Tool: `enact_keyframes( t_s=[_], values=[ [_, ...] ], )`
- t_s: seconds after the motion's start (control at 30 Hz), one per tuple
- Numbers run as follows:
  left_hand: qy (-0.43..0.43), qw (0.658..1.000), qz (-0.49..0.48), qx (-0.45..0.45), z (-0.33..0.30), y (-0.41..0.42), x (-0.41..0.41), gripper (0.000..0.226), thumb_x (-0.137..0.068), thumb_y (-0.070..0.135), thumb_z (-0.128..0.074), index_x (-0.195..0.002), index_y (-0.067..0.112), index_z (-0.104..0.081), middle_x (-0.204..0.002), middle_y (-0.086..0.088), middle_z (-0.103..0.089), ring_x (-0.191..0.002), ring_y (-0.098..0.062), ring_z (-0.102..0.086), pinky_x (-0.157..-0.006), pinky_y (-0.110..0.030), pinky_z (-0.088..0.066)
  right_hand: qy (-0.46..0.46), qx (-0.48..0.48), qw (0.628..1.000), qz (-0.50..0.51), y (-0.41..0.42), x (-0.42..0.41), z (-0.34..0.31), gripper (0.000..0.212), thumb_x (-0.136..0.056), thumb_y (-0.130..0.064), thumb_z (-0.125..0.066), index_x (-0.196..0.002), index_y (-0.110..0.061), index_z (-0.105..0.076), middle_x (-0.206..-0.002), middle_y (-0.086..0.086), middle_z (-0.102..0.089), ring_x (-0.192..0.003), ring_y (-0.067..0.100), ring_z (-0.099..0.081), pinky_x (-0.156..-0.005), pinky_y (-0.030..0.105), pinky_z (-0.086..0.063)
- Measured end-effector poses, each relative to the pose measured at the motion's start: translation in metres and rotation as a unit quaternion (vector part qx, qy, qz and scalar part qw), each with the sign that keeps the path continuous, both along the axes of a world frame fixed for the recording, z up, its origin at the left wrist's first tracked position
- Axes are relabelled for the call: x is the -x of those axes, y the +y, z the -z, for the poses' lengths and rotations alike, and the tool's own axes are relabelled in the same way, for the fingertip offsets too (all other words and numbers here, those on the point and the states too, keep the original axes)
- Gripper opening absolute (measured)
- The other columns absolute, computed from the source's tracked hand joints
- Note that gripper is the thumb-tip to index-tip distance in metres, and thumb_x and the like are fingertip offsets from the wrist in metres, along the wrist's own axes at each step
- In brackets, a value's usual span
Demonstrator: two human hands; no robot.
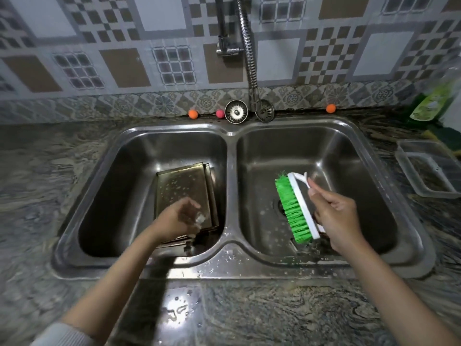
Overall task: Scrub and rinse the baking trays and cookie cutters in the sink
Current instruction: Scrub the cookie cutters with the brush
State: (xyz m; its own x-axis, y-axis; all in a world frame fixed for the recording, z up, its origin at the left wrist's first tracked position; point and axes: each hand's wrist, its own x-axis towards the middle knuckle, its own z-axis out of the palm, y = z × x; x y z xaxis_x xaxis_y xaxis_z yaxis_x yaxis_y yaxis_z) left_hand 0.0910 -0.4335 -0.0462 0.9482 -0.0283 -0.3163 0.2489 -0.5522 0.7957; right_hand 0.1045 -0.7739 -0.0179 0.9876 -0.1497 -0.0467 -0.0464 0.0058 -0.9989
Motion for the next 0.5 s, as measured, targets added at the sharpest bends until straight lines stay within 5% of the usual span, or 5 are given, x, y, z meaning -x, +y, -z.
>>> enact_keyframes(
  t_s=[0.1,0.2,0.37,0.5],
  values=[
    [0.042,0.975,0.142,-0.167,0.024,0.02,-0.004,0.053,-0.07,0.005,-0.075,-0.116,0.022,-0.055,-0.1,0.003,-0.065,-0.084,-0.017,-0.065,-0.073,-0.026,-0.054,0.006,0.01,1.0,0.011,0.012,0.012,0.008,0.026,-0.09,-0.016,-0.061,-0.115,-0.022,-0.066,-0.098,-0.02,-0.07,-0.084,-0.002,-0.062,-0.072,0.02,-0.052],
    [0.02,0.942,0.235,-0.241,0.041,0.029,-0.01,0.054,-0.069,0.012,-0.074,-0.12,0.022,-0.057,-0.108,0.003,-0.066,-0.094,-0.015,-0.063,-0.079,-0.024,-0.049,0.007,0.025,1.0,0.018,0.02,0.025,0.013,0.026,-0.09,-0.017,-0.061,-0.115,-0.024,-0.065,-0.111,-0.013,-0.067,-0.101,0.005,-0.061,-0.095,0.035,-0.048],
    [0.059,0.938,0.29,-0.181,0.063,0.037,-0.015,0.061,-0.07,0.009,-0.075,-0.126,0.025,-0.056,-0.11,0.007,-0.069,-0.096,-0.01,-0.065,-0.075,-0.016,-0.05,0.006,0.035,0.998,0.041,0.025,0.036,0.016,0.025,-0.09,-0.016,-0.061,-0.11,-0.029,-0.067,-0.116,-0.007,-0.066,-0.111,0.013,-0.061,-0.102,0.046,-0.044],
    [-0.002,0.981,0.176,-0.087,0.05,0.029,-0.019,0.05,-0.077,0.009,-0.075,-0.122,0.023,-0.058,-0.109,0.003,-0.067,-0.098,-0.009,-0.063,-0.094,-0.028,-0.05,0.006,0.041,0.997,0.068,0.023,0.035,0.011,0.029,-0.091,-0.013,-0.06,-0.119,-0.018,-0.063,-0.109,-0.015,-0.066,-0.103,0.003,-0.062,-0.099,0.038,-0.047]
  ],
)
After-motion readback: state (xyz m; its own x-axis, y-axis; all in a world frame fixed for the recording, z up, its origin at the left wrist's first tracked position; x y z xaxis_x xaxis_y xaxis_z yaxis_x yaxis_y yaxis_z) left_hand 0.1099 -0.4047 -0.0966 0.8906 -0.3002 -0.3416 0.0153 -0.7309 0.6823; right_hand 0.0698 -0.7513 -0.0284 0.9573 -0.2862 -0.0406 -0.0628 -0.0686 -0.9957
